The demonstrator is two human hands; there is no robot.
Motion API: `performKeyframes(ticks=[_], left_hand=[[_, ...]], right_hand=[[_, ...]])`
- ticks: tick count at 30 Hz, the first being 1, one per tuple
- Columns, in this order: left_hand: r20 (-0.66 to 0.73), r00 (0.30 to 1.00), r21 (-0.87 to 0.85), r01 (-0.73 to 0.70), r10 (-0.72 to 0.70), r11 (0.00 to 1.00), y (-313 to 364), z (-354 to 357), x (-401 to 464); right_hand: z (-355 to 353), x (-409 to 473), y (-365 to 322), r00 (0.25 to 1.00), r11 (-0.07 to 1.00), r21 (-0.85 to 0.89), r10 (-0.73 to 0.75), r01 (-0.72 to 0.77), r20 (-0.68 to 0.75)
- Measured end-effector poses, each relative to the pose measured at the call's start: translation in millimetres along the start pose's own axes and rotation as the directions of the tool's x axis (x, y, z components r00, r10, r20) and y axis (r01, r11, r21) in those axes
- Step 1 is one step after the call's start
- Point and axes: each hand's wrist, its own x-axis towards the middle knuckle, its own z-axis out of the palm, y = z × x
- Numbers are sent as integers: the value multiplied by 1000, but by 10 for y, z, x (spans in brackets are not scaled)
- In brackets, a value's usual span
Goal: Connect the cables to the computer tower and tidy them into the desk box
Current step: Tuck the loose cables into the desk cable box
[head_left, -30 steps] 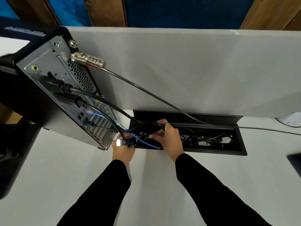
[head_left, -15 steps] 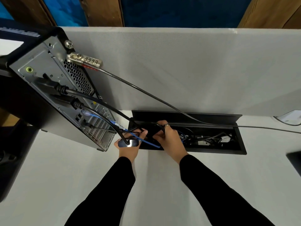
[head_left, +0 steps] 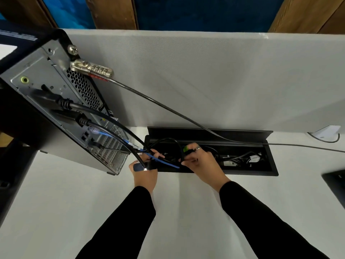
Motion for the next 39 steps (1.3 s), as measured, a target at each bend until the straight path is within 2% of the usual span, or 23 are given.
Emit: performKeyframes(ticks=[2, 7, 10, 13, 20, 23, 26, 32, 33, 35, 37, 39], left_hand=[[-28, 997, -33, -76, 75, 997, 31, 13, -1], [90, 990, 123, -124, 113, 985, -154, -57, 83], [44, 995, 204, -91, 84, 975, -252, -108, 181], [8, 986, 435, -152, 165, 888, -221, -142, 206], [0, 972, 549, -198, 237, 812, -217, -179, 185], [-8, 980, 655, -146, 200, 742, -273, -155, 207], [-32, 986, 685, -100, 166, 722, -280, -126, 240], [-103, 994, 594, 40, 27, 803, -209, -20, 211], [-105, 994, 576, 57, 5, 816, -221, -21, 231], [-93, 996, 571, 61, -9, 818, -258, -18, 280], [-76, 997, 610, 26, 26, 792, -255, -17, 269], [-62, 995, 641, -22, 81, 767, -220, -36, 213]], right_hand=[[69, 17, -12, 1000, 1000, -31, -4, 4, -6], [249, 39, -11, 998, 982, -185, -45, 38, -37], [341, 66, -38, 998, 984, -179, -29, 17, -61], [345, 62, -34, 998, 984, -178, -21, 10, -61], [226, 29, -32, 997, 983, -181, 10, -24, -76], [227, 63, -34, 998, 984, -171, 32, -43, -62], [227, 107, -41, 999, 981, -190, 33, -38, -31], [117, 41, -48, 997, 993, -120, 22, -14, 68], [88, 2, -30, 998, 996, -88, 0, 6, 59], [26, -80, 44, 998, 997, -61, -49, 46, -45], [-47, -154, 159, 982, 992, -110, -75, 56, -175], [-133, -205, 259, 967, 984, -179, -64, 19, -247]])
